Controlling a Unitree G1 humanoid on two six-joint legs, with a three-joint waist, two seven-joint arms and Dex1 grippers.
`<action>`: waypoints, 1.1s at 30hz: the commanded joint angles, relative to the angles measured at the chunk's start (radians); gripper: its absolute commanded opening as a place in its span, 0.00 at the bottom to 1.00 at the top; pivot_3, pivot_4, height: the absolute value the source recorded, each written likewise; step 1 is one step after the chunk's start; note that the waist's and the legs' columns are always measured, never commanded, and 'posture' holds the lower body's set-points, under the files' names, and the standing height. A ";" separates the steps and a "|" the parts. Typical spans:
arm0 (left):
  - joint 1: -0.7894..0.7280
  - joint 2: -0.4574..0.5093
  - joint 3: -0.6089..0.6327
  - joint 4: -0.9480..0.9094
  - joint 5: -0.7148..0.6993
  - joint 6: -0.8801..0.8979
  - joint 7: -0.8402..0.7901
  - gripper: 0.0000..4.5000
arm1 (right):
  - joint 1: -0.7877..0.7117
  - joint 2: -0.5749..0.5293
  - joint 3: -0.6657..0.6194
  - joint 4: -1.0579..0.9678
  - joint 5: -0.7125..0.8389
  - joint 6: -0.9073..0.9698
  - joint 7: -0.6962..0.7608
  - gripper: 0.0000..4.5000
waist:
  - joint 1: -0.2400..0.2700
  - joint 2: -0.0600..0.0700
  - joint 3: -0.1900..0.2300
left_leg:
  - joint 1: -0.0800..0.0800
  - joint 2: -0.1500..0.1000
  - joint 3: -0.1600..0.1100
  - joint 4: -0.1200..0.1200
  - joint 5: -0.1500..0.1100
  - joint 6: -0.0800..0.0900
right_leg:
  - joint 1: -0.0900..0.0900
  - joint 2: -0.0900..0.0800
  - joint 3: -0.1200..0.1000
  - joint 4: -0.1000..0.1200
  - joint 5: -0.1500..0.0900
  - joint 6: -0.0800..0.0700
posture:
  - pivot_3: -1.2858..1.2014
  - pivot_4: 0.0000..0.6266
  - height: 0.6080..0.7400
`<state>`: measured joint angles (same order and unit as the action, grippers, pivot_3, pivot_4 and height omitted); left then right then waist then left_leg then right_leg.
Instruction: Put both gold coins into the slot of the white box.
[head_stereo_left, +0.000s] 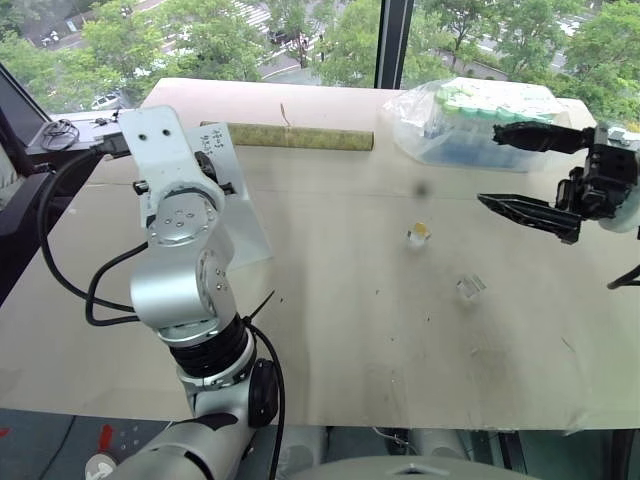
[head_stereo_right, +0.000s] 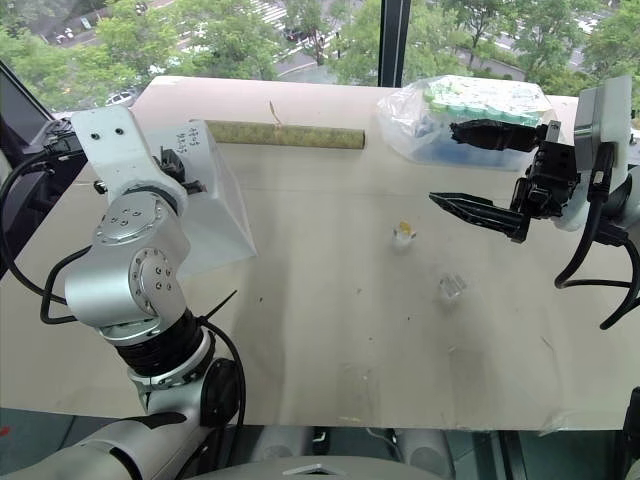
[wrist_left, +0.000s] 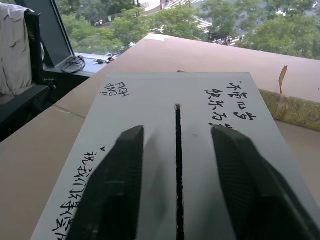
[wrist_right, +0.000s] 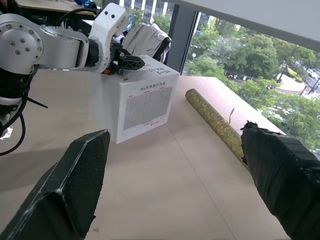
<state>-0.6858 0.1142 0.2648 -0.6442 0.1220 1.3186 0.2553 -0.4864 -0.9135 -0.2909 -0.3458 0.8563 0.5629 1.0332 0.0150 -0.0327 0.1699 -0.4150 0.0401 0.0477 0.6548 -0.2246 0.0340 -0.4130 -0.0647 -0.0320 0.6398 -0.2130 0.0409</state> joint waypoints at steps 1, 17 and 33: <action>0.013 0.023 -0.061 -0.049 -0.010 -0.058 -0.048 0.89 | 0.012 -0.005 -0.033 -0.064 0.014 0.002 -0.026 1.00 | 0.000 0.000 0.000 | 0.000 0.000 0.000 0.000 0.000 0.000 | 0.000 0.000 0.000 0.000 0.000 0.000 | 0.52 0.24 1.00; 0.348 0.269 0.106 -0.132 -0.745 -0.307 -0.936 0.89 | 0.085 0.222 0.386 -0.010 -0.355 0.240 -0.527 1.00 | -0.019 0.001 0.000 | 0.001 0.001 0.000 0.001 0.000 0.000 | -0.001 0.001 0.000 0.003 -0.002 -0.004 | 0.52 0.24 1.00; 0.606 0.480 0.088 -0.118 -0.897 -0.487 -1.055 0.90 | -0.088 0.384 0.435 0.236 -0.504 0.273 -0.527 0.54 | -0.021 0.001 0.000 | 0.000 0.001 0.000 0.002 0.000 0.000 | -0.001 0.000 0.001 0.001 -0.003 -0.004 | 0.52 0.24 1.00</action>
<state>-0.0810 0.5866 0.3515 -0.7374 -0.7536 0.8602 -0.8038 -0.5501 -0.5280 0.1528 -0.0981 0.3584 0.8418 0.4997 -0.0058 -0.0317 0.1697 -0.4152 0.0407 0.0483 0.6569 -0.2245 0.0337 -0.4141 -0.0643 -0.0314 0.6413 -0.2156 0.0365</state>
